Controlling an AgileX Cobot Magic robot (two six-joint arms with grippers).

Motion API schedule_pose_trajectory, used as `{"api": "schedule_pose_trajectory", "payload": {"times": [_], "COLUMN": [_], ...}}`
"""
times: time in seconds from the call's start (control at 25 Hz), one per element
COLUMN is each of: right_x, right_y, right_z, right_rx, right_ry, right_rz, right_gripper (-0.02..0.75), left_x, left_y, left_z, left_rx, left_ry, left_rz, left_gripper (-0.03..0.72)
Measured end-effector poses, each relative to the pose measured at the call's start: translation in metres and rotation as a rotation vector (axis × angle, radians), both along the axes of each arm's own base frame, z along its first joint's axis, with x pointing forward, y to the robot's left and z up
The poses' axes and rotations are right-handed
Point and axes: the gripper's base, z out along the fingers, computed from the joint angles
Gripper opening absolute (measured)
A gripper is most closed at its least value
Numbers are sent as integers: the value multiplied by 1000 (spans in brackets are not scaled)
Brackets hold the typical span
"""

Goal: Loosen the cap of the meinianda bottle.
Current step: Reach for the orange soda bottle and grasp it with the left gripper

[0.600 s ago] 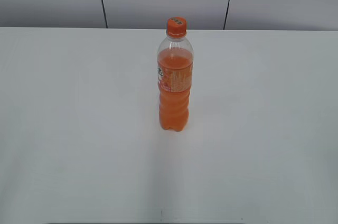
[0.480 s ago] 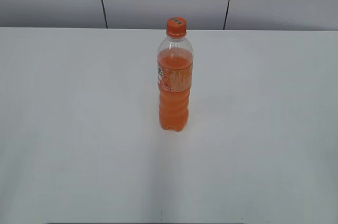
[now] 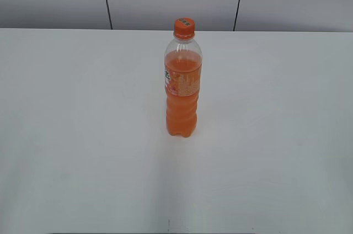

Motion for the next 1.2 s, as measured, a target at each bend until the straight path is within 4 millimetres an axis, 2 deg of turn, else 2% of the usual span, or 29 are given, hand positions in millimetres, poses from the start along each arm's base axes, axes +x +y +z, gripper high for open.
{"api": "schedule_pose_trajectory", "payload": {"times": [1.2], "right_x": [0], "right_y": [0], "right_z": [0], "right_rx": [0], "right_ry": [0], "right_rz": [0], "right_gripper": [587], "left_x": [0], "left_y": [0], "left_z": [0], "left_rx": [0], "left_ry": [0], "left_rz": [0], "left_gripper": [541]}}
